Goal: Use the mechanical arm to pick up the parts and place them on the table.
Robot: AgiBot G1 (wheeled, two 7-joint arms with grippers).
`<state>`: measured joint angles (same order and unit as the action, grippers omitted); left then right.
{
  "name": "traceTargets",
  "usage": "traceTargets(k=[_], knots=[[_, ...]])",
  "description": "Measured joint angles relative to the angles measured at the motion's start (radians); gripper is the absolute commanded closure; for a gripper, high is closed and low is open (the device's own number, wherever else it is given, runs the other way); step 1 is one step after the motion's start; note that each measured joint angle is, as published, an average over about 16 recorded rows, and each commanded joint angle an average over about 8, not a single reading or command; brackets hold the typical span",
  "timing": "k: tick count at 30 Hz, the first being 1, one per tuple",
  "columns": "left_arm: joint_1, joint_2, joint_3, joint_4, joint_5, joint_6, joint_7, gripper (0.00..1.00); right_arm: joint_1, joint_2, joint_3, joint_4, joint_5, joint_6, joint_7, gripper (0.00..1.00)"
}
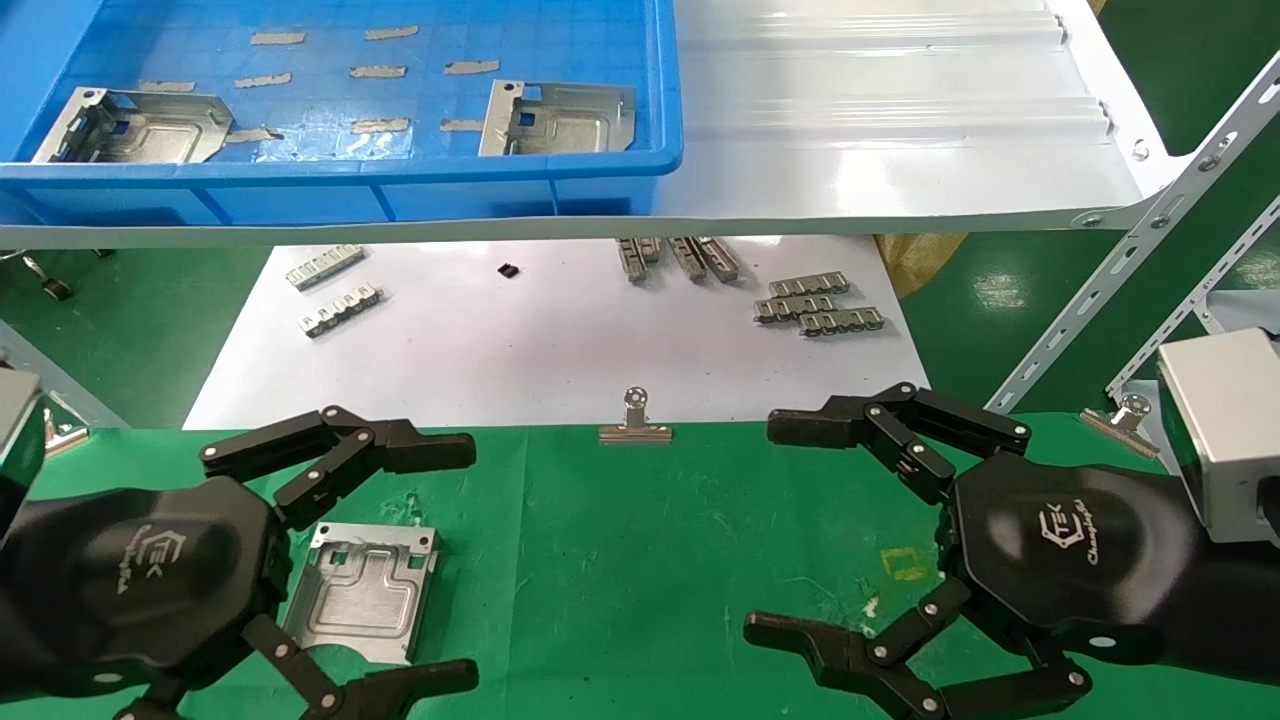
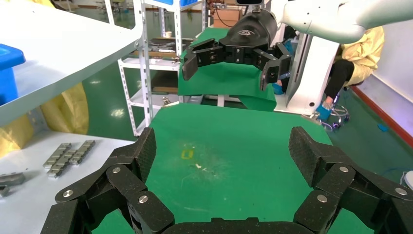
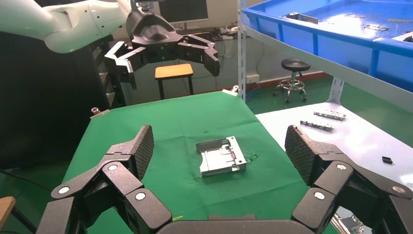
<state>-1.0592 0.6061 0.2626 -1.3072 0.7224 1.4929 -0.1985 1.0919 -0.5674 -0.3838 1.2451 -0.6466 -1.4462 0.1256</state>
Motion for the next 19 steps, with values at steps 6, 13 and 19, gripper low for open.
traceTargets(k=[6, 13, 19], knots=[[-0.005, 0.001, 0.006, 0.008, 0.002, 0.000, 0.005, 0.00, 0.000, 0.000, 0.000, 0.000, 0.000, 0.000, 0.000, 0.00], [-0.010, 0.003, 0.011, 0.015, 0.004, 0.001, 0.008, 0.00, 0.000, 0.000, 0.000, 0.000, 0.000, 0.000, 0.000, 0.00], [-0.011, 0.004, 0.013, 0.018, 0.005, 0.001, 0.009, 0.00, 0.000, 0.000, 0.000, 0.000, 0.000, 0.000, 0.000, 0.00]])
